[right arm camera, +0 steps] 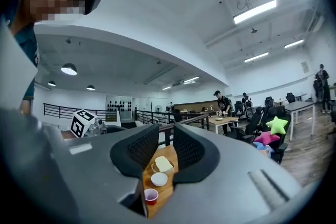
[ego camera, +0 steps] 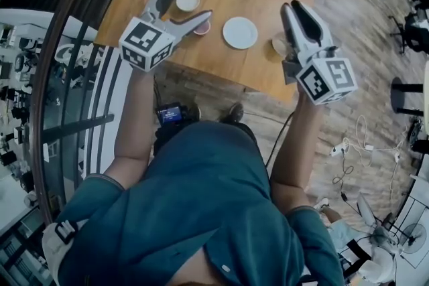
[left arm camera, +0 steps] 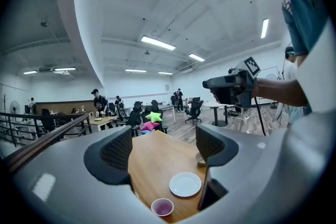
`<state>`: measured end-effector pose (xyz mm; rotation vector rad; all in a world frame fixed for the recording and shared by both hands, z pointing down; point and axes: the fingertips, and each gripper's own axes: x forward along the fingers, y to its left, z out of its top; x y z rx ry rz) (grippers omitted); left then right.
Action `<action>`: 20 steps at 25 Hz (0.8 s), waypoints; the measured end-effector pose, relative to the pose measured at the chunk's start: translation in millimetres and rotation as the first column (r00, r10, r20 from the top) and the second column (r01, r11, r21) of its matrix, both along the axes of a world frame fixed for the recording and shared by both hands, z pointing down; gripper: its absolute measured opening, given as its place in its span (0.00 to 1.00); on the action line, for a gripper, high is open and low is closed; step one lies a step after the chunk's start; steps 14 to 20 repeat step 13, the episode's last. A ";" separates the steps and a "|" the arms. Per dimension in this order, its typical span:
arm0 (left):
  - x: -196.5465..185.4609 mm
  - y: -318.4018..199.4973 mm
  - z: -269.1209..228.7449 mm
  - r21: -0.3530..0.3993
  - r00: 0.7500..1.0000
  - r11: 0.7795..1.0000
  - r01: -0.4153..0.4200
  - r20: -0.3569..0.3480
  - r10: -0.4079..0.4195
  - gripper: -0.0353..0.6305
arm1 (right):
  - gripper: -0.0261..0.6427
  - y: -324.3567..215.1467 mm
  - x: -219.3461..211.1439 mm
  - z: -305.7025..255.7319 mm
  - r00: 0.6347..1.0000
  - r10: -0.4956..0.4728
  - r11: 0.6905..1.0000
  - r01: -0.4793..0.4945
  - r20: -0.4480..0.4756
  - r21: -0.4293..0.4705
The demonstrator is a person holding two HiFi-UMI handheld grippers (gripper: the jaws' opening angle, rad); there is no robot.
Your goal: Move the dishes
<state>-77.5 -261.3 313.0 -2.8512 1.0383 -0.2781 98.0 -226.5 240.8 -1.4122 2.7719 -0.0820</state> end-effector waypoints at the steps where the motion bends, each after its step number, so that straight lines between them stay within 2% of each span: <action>1: -1.8 2.9 -0.6 0.002 1.000 1.000 -0.004 -0.001 0.004 0.62 | 0.18 3.9 -1.1 -0.9 1.000 0.006 1.000 -0.006 -0.002 0.001; 13: -7.5 4.3 -7.2 0.015 0.999 0.999 -0.048 -0.006 0.048 0.62 | 0.16 14.6 -4.5 -9.8 0.998 0.066 0.998 -0.066 -0.017 0.004; 20: -7.5 4.3 -7.2 0.015 0.999 0.999 -0.048 -0.006 0.048 0.62 | 0.16 14.6 -4.5 -9.8 0.998 0.066 0.998 -0.066 -0.017 0.004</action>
